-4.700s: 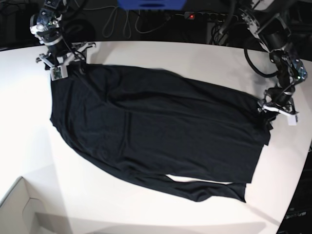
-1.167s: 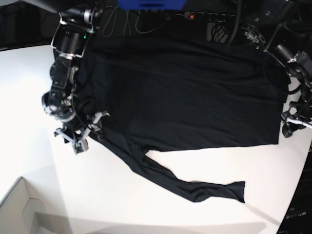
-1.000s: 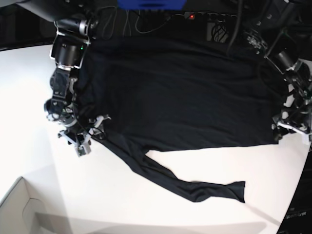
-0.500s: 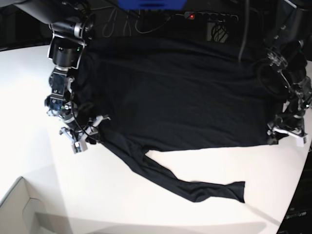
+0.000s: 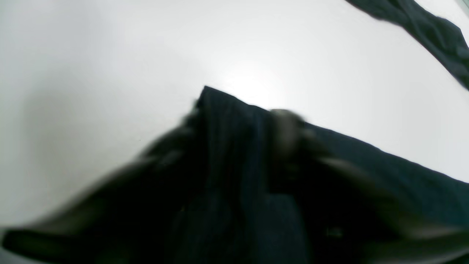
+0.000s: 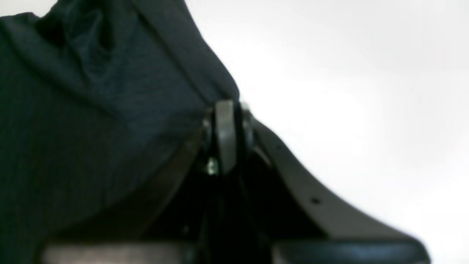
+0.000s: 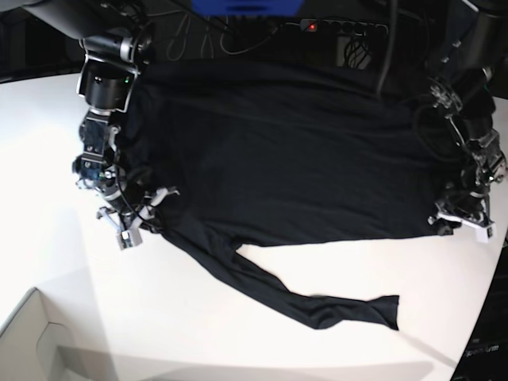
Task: Layout the t-shirt on the table in an organized manner, then fold the t-shirt properly
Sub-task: 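Release the corners and move both grippers down the shirt's sides, then grasp the shirt's side edges at mid-length with both grippers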
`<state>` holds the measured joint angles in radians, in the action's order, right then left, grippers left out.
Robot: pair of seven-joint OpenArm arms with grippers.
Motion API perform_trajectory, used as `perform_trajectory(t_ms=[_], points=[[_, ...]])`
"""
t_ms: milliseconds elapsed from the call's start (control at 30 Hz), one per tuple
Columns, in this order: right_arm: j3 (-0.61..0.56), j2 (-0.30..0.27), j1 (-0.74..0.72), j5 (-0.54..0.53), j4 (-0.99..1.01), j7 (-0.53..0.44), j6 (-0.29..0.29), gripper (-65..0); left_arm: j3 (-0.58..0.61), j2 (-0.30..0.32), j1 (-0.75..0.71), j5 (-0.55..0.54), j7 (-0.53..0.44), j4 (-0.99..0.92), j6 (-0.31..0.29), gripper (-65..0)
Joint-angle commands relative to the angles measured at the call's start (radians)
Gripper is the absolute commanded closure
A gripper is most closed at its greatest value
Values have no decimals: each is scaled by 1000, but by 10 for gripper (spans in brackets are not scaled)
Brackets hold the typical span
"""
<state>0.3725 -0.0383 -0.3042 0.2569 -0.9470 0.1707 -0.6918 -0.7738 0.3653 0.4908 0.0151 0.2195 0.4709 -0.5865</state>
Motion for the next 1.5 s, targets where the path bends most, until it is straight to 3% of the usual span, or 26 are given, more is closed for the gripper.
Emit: perform_trajectory(t_ms=[0, 33, 67, 300, 400, 633, 1000, 1100, 1300, 1467], points=[[-2, -4, -5, 32, -2, 57, -6, 0, 1, 18, 29, -14, -24, 15, 1, -81], [-2, -2, -5, 32, -4, 57, -6, 0, 1, 18, 29, -14, -22, 15, 3, -12], [-2, -2, -5, 32, -5, 57, -6, 0, 1, 18, 29, -14, -19, 15, 3, 0], [4, 2, 7, 31, -79, 57, -6, 0, 58, 18, 29, -24, -15, 29, -10, -1], [1, 18, 29, 28, -165, 54, -6, 0, 57, 18, 29, -42, 62, 101, -11, -1], [1, 38, 73, 28, -297, 59, -6, 0, 73, 4, -54, -198, 243, 412, -10, -1], [4, 39, 99, 28, -301, 59, -6, 0, 144, 11, -71, -197, 245, 322, 3, -7], [6, 39, 101, 28, -301, 59, -6, 0, 142, 13, -60, -197, 223, 283, 3, -70], [6, 39, 119, 28, -303, 59, -6, 0, 139, 13, -50, -198, 146, 260, 3, -329], [6, 38, 121, 28, -303, 59, -6, 0, 139, 13, -48, -198, 145, 260, 3, -461]])
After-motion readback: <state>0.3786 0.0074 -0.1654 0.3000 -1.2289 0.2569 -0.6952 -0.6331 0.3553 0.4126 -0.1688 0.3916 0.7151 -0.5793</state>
